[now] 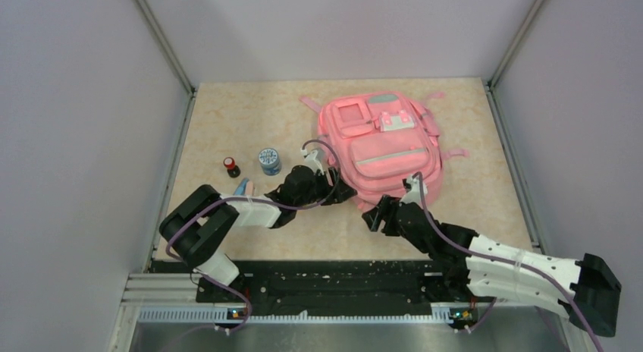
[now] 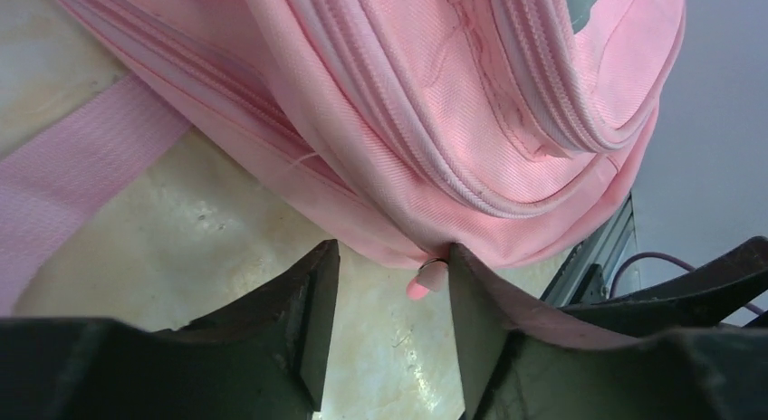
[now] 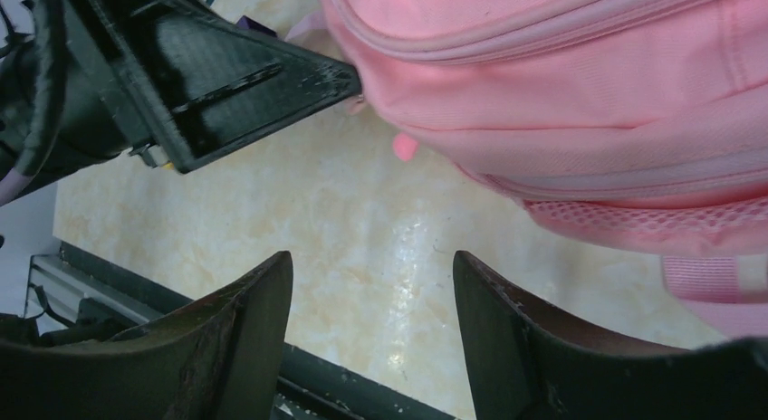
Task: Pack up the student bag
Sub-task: Zip the student bag at the center of the board.
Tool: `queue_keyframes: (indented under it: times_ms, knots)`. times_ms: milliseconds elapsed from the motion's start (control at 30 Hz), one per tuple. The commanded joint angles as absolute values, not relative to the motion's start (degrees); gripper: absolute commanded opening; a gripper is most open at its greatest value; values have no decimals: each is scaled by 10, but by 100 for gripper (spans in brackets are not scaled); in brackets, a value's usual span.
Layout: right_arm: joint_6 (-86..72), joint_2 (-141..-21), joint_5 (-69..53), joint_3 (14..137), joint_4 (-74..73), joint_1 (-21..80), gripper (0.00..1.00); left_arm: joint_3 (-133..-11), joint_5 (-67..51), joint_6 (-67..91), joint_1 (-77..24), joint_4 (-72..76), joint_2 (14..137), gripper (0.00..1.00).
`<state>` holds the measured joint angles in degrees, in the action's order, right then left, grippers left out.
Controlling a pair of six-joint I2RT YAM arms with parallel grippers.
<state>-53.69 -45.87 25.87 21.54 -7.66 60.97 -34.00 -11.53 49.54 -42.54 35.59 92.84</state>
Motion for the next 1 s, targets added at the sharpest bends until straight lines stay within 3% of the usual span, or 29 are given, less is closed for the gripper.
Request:
queue_keyframes:
  times_ms: [0, 167, 333, 400, 500, 967]
  knots:
    - [-583, -509, 331, 208, 41, 645, 62, -373, -136, 494, -430, 392, 953, 45]
    - [-596, -581, 360, 212, 96, 654, 60, -377, -135, 486, -431, 385, 934, 19]
    - [-609, -622, 397, 215, 115, 654, 59, -384, -132, 468, -433, 357, 910, 0]
    - [-612, -633, 409, 215, 127, 654, 58, -382, -132, 467, -434, 352, 897, 0]
    - [-596, -660, 412, 223, 154, 654, 42, -377, -127, 465, -438, 348, 872, 0]
    - [-615, -780, 492, 262, 183, 655, 40, -383, -115, 455, -457, 318, 839, 0]
